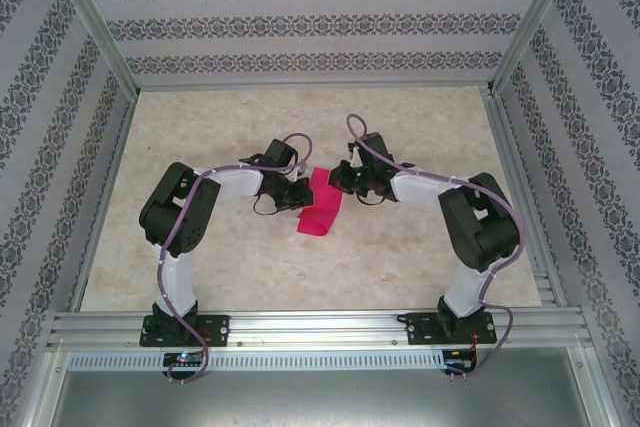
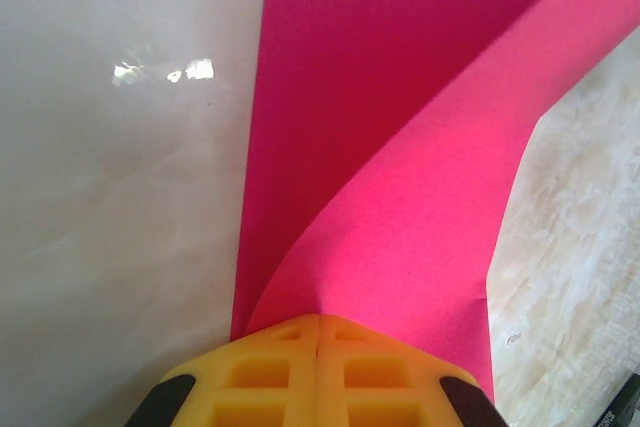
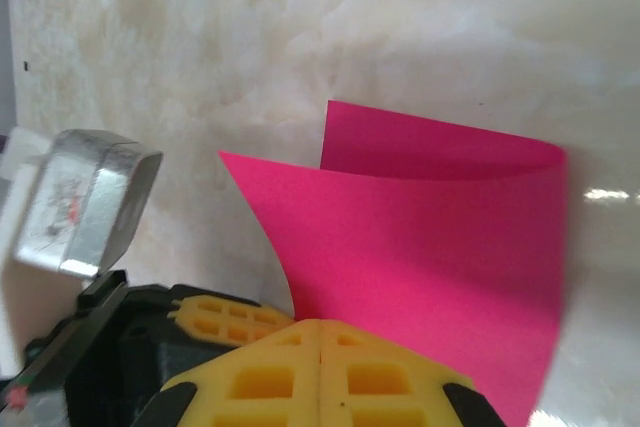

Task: Fold a paper plane with a square sheet of paper (pick it up from the middle)
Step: Fold the square sheet of paper in half at the center of the table.

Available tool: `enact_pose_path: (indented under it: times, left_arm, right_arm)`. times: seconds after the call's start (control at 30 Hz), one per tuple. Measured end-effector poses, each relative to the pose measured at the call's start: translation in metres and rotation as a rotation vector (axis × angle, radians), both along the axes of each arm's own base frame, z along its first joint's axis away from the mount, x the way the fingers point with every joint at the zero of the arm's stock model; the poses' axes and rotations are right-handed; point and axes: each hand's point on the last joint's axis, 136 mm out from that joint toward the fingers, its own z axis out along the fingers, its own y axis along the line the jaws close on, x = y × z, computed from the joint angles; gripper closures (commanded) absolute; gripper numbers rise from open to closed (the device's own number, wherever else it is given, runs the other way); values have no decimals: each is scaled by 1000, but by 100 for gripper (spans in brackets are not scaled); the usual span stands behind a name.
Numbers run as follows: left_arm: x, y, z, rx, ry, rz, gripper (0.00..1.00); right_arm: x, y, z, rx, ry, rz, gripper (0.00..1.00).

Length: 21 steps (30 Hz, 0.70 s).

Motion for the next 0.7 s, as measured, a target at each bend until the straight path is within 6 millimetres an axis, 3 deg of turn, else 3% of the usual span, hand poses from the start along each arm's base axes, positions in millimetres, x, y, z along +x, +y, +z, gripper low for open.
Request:
enact_pose_path:
  times: [0.23,0.7]
  left_arm:
    - [-1,0,-1,2,2,0,100]
    - [-2,1,-2,-7,-14,0,100]
  right_arm:
    - [0,0,-46,-36,99,2,98]
    - [21,-25,-47,38,136,-43,98]
